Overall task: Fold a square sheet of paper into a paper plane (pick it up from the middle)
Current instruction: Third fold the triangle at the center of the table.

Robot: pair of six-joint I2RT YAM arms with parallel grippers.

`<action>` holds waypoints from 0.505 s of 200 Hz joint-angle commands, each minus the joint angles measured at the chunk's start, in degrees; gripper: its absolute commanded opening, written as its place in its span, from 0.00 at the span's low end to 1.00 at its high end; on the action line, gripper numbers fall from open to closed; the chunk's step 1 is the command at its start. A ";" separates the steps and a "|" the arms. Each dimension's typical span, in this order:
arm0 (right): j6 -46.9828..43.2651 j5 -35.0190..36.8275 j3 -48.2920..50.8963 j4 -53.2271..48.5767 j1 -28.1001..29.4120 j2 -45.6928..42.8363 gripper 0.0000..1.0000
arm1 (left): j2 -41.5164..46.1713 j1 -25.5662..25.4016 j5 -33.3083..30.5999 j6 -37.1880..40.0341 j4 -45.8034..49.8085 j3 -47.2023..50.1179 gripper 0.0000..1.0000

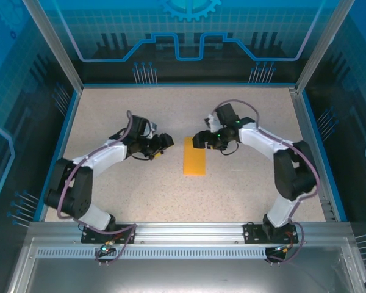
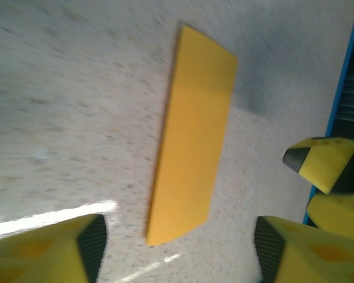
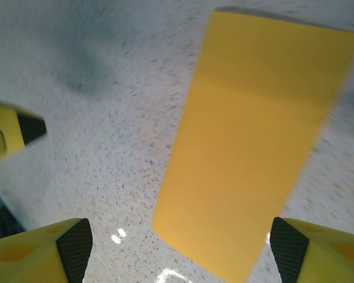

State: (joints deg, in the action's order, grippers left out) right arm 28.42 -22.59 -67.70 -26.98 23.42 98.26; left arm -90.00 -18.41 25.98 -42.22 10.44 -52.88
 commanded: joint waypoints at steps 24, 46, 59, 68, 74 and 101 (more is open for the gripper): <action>16.98 2.68 10.90 4.42 -1.24 -6.65 0.80 | -12.10 -6.89 6.63 -1.16 -5.41 -10.30 0.51; 19.00 0.88 14.35 6.07 -1.22 -7.55 0.79 | -17.17 -7.86 5.87 -1.72 -4.18 -13.88 0.45; 19.27 -0.45 15.19 6.47 -1.13 -7.47 0.78 | -19.45 -7.86 5.14 -1.99 -3.60 -15.13 0.44; 19.69 -0.74 15.80 6.88 -0.93 -7.61 0.78 | -20.67 -7.86 4.32 -1.96 -2.61 -15.93 0.43; 19.85 -0.96 16.01 7.04 -0.75 -7.58 0.78 | -21.44 -7.86 3.99 -1.78 -1.85 -16.52 0.42; 20.41 -1.44 16.02 6.90 0.39 -6.47 0.78 | -23.44 -7.89 1.47 -1.39 1.19 -18.10 0.41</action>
State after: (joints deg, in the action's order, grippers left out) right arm 46.59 -21.98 -52.07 -21.65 22.90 92.18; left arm -111.70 -26.33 29.61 -43.62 7.46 -68.47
